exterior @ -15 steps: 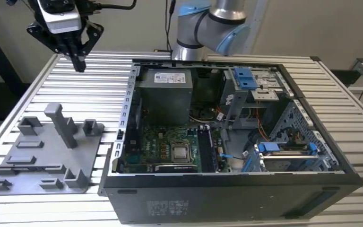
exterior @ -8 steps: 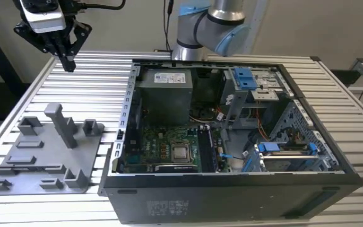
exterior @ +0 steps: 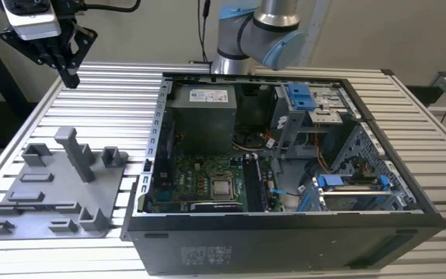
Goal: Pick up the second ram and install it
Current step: 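Reach for the second ram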
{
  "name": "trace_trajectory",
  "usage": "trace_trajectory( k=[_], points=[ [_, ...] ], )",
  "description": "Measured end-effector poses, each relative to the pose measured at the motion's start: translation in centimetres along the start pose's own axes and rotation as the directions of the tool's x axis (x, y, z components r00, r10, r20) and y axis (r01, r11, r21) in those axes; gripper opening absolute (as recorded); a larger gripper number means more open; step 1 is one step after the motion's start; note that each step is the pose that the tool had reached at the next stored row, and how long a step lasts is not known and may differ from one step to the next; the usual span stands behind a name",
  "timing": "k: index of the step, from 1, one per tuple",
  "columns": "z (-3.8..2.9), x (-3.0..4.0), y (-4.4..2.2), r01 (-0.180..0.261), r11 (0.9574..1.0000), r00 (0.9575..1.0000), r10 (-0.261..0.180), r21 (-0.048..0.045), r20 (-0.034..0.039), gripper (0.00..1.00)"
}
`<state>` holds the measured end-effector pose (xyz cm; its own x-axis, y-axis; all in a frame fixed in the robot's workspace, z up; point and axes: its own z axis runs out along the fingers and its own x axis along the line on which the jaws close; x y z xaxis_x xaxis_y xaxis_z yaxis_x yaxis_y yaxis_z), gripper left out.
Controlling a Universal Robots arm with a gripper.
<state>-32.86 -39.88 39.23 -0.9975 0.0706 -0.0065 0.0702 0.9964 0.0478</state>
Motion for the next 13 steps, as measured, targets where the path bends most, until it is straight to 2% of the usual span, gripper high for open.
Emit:
trace_trajectory(
  k=[13],
  points=[
    [-0.04, 4.32, -0.30, 0.000, 1.0000, 1.0000, 0.000, 0.0000, 0.0000, 0.11]
  ],
)
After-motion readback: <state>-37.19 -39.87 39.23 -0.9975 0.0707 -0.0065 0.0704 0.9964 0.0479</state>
